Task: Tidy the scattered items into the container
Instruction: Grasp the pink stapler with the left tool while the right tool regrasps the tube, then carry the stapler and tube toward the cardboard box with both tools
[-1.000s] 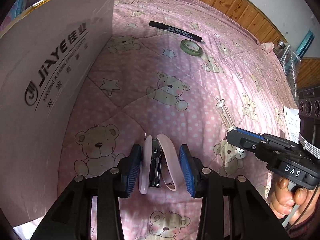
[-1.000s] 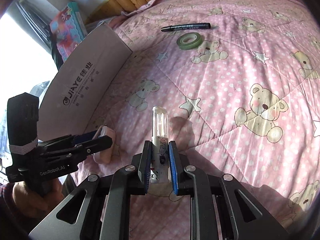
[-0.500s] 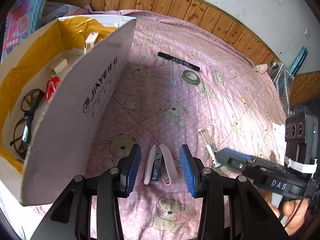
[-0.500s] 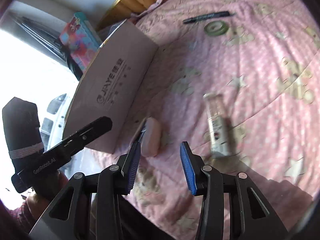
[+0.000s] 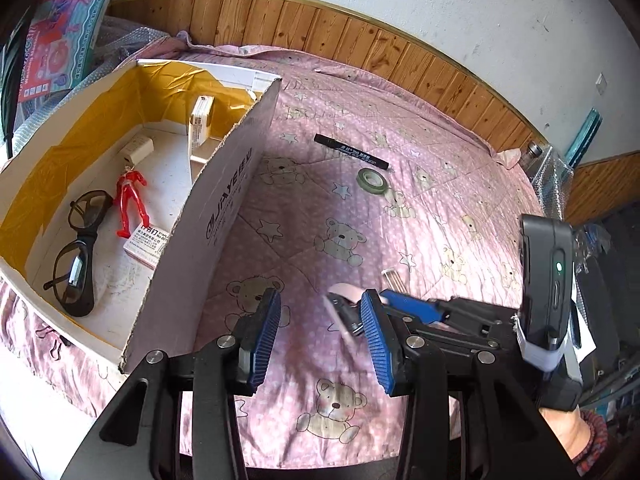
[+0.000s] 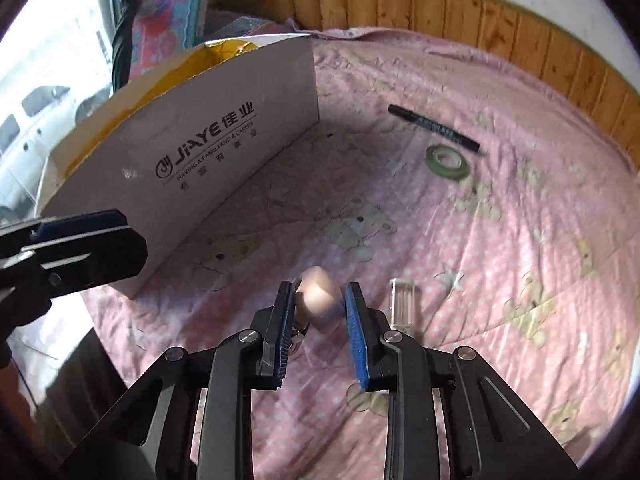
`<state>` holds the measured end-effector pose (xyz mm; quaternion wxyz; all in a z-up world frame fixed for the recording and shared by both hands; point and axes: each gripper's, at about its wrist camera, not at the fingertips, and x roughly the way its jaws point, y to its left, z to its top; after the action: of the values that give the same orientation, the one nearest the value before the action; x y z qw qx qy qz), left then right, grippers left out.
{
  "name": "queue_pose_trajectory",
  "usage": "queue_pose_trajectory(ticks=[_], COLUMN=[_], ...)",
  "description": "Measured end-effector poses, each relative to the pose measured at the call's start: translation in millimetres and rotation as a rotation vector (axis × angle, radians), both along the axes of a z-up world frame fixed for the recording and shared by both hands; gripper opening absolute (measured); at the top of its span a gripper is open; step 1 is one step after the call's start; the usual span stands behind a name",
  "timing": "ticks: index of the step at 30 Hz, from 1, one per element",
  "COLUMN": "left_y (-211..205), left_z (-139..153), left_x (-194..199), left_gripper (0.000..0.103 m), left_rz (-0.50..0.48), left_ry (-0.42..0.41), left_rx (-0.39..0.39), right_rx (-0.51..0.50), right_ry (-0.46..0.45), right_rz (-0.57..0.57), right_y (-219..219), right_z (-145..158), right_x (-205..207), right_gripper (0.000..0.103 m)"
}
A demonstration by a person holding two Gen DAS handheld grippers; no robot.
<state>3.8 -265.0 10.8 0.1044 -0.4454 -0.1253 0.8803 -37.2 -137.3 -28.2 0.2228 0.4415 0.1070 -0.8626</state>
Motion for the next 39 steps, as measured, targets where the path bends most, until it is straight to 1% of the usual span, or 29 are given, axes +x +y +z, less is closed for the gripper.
queue_pose_trajectory(ticks=[2, 3, 4, 5, 8, 9, 10, 11, 12, 14, 16, 18, 19, 20, 21, 22, 24, 26, 29, 32, 34, 39], left_y=[-2.7, -3.7, -4.4, -4.5, -1.7, 1.5, 5.9, 11.4, 18.1, 33.4, 45.0, 54.3, 57.2, 58.1, 58.6, 58.9, 56.7, 56.1, 57.5, 58.2, 61.1, 69.1], left_z=[-2.2, -3.6, -5.4, -6.9, -11.2, -12.7, -14.5, -16.3, -18.5, -24.6, -35.3, -49.4, -56.5, -64.5, -71.4, -77.7, -86.6, -85.3, -81.2, -75.0, -67.9, -44.1], left_x=[-0.5, -0.5, -0.4, -0.1, -0.3, -0.8, -1.2, -2.2, -4.2, -10.7, -20.3, -31.2, -35.4, -38.4, -41.3, -43.4, -45.8, -44.4, -41.9, -38.1, -33.9, -26.2], left_gripper=[0.044, 0.044, 0.044, 0.044, 0.044, 0.046, 0.049, 0.050, 0.052, 0.053, 0.054, 0.054, 0.054, 0.054, 0.054, 0.047, 0.030, 0.029, 0.029, 0.029, 0.029, 0.029], left_rz=[0.000, 0.003, -0.001, -0.001, -0.015, -0.026, -0.039, -0.054, -0.072, -0.102, -0.107, -0.101, -0.087, -0.077, -0.079, -0.077, -0.069, -0.069, -0.059, -0.061, -0.067, -0.081], left_ry=[-0.009, -0.016, -0.025, -0.033, -0.055, -0.063, -0.070, -0.075, -0.081, -0.091, -0.102, -0.135, -0.146, -0.154, -0.159, -0.166, -0.180, -0.161, -0.171, -0.175, -0.161, -0.111], left_rx=[0.004, 0.004, 0.007, 0.006, 0.011, 0.010, 0.010, 0.008, -0.001, -0.045, -0.088, -0.120, -0.139, -0.144, -0.134, -0.134, -0.139, -0.171, -0.203, -0.207, -0.216, -0.210], right_rx=[0.060, 0.051, 0.003, -0.061, -0.251, -0.319, -0.367, -0.388, -0.380, -0.291, -0.237, -0.176, -0.143, -0.110, -0.088, -0.080, -0.098, -0.106, -0.156, -0.188, -0.193, -0.223], right_ry=[0.037, 0.028, 0.009, -0.004, -0.097, -0.119, -0.130, -0.128, -0.124, -0.112, -0.122, -0.145, -0.150, -0.144, -0.114, -0.111, -0.121, -0.124, -0.142, -0.148, -0.141, -0.132], right_rz=[0.057, 0.094, 0.117, 0.112, 0.008, -0.024, -0.061, -0.100, -0.127, -0.169, -0.169, -0.144, -0.133, -0.136, -0.139, -0.137, -0.150, -0.160, -0.189, -0.207, -0.213, -0.222], right_y=[-12.4, -15.0, -14.6, -7.6, 37.8, 54.4, 70.7, 84.3, 92.9, 97.4, 93.2, 85.3, 80.5, 79.0, 79.5, 80.1, 86.8, 90.9, 99.6, 106.5, 108.3, 109.9], right_z=[-6.0, -11.3, -13.6, -12.8, -8.9, -4.7, -1.3, 1.5, 3.1, -1.2, -12.5, -28.1, -35.5, -42.0, -44.0, -44.3, -44.4, -43.2, -37.8, -31.5, -27.5, -15.2], right_x=[6.4, 10.7, 14.4, 16.3, 12.2, 10.6, 10.0, 8.9, 7.0, -3.2, -13.8, -21.4, -22.7, -23.3, -22.6, -22.7, -20.1, -19.3, -13.4, -7.1, -2.0, 9.2], right_gripper=[0.027, 0.029, 0.032, 0.035, 0.040, 0.041, 0.041, 0.043, 0.043, 0.044, 0.045, 0.044, 0.039, 0.027, 0.022, 0.020, 0.019, 0.019, 0.019, 0.019, 0.019, 0.019])
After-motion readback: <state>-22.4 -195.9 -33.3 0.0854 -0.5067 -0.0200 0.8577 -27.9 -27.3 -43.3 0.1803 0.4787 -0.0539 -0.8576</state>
